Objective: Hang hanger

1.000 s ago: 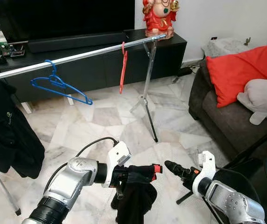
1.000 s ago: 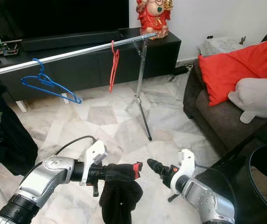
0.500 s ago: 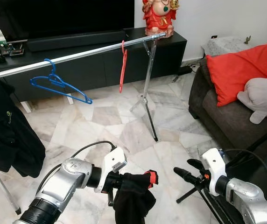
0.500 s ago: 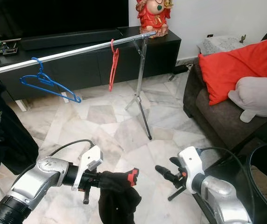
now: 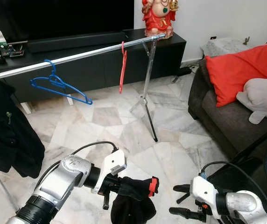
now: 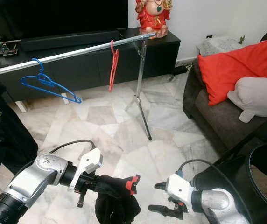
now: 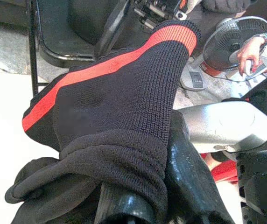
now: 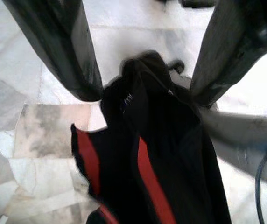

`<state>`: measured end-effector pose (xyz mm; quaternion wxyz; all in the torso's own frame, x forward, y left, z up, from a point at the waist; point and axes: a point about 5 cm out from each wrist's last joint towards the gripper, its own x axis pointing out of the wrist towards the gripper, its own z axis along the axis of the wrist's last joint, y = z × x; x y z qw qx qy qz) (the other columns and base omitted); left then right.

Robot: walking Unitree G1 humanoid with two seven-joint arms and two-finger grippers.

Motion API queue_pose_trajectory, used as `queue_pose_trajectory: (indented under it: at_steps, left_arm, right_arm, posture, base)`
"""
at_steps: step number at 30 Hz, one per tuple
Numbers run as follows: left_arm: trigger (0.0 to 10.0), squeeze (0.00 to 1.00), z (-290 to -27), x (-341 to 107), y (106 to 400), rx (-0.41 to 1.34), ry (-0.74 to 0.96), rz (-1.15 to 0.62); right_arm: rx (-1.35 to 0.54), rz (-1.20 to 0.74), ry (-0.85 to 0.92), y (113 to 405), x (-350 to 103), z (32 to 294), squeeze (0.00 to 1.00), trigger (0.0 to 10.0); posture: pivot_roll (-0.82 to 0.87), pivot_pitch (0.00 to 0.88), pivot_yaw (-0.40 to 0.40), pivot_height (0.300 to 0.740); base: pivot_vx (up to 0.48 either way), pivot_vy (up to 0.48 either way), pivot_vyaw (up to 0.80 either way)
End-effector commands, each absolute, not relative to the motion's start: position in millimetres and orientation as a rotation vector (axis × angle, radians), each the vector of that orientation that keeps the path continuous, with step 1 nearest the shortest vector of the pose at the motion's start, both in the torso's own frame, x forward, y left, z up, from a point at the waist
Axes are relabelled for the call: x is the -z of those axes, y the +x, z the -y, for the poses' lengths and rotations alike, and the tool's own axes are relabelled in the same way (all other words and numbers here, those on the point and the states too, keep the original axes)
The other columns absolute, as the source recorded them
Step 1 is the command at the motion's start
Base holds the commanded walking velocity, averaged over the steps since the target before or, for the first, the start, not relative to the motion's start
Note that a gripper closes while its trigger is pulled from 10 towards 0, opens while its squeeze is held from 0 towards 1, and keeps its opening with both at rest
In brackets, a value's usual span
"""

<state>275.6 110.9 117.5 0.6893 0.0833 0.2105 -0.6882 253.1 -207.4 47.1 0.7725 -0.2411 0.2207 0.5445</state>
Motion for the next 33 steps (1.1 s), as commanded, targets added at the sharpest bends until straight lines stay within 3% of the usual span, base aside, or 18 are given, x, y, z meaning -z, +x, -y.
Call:
queue_pose_trajectory:
  at_steps: [1, 7, 12, 17, 33]
  left_arm:
    - [0.0, 0.0, -107, -125, 275, 1.574, 0.207, -0.436]
    - [0.0, 0.0, -107, -128, 272, 1.598, 0.223, -0.436]
    - [0.0, 0.0, -104, -131, 268, 1.639, 0.236, -0.433]
    - [0.0, 0.0, -101, -133, 265, 1.68, 0.255, -0.434]
    - [0.0, 0.0, -96, -136, 261, 1.711, 0.264, -0.428]
  right_arm:
    - [-1.199, -0.498, -0.687, 252, -39, 211, 0.0, 10.0]
    - [-1.108, -0.392, -0.877, 265, -38, 209, 0.0, 10.0]
    - [-1.03, -0.265, -0.886, 275, -43, 200, 0.0, 10.0]
    - [-1.062, -0.238, -0.832, 273, -40, 191, 0.0, 10.0]
    - [-1.094, -0.112, -0.919, 282, -44, 172, 0.0, 10.0]
  posture:
    - [-0.07, 0.096, 0.061, 0.74]
    - [-0.07, 0.086, 0.07, 0.74]
    - [-0.06, 0.088, 0.073, 0.74]
    - [-0.05, 0.095, 0.074, 0.74]
    - [-0.03, 0.099, 0.07, 0.74]
  base:
    - [0.0, 0.0, 0.0]
    - [0.0, 0.0, 0.0]
    - [0.0, 0.0, 0.0]
    - [0.0, 0.0, 0.0]
    - [0.0, 0.0, 0.0]
